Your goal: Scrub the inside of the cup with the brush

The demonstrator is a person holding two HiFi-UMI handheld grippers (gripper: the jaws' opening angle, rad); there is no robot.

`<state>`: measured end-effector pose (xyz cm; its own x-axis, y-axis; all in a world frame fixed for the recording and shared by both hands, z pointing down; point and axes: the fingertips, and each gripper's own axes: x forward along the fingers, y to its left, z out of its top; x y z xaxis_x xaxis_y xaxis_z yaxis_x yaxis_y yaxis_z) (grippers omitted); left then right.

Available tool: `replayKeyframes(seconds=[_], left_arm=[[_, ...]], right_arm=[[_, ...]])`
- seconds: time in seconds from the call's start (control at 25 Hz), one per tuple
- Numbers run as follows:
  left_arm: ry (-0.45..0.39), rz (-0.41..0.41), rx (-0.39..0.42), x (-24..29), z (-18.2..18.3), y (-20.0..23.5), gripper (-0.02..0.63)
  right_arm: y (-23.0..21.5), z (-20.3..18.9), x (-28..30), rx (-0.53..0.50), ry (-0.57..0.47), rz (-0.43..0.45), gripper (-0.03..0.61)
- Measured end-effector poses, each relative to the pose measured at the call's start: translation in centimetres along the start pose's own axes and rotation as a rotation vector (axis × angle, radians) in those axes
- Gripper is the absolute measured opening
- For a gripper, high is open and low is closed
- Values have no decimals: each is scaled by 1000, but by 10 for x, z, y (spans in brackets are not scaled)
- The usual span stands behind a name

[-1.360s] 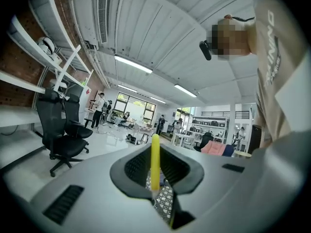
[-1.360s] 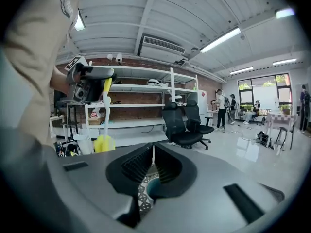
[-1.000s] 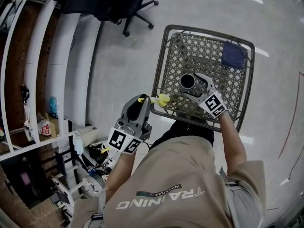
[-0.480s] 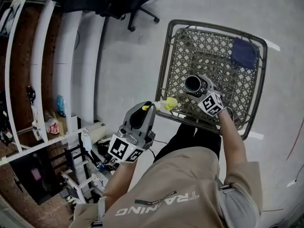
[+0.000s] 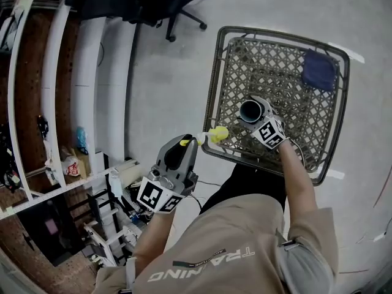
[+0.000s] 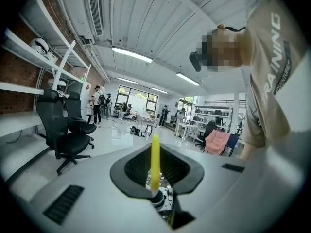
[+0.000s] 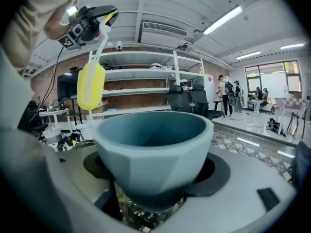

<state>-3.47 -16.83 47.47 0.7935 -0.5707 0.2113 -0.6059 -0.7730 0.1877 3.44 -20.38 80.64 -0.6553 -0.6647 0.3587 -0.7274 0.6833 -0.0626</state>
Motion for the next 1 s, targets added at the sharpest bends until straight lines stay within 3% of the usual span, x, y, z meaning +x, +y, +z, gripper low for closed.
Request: replayKeyframes(seconds=[0.32,0.68,1.0], left_arm=[[-52,-1,5,-20,17,5,51],[-125,-48,44,-34,31,-6,51],[-200,-94,88,-43,75,-3,51]], right_arm=[[-5,28,-27,48,43,-6,407],[15,127,-104,27,-31,-20,403],[47,212,-151,-6,-42,-10,402]])
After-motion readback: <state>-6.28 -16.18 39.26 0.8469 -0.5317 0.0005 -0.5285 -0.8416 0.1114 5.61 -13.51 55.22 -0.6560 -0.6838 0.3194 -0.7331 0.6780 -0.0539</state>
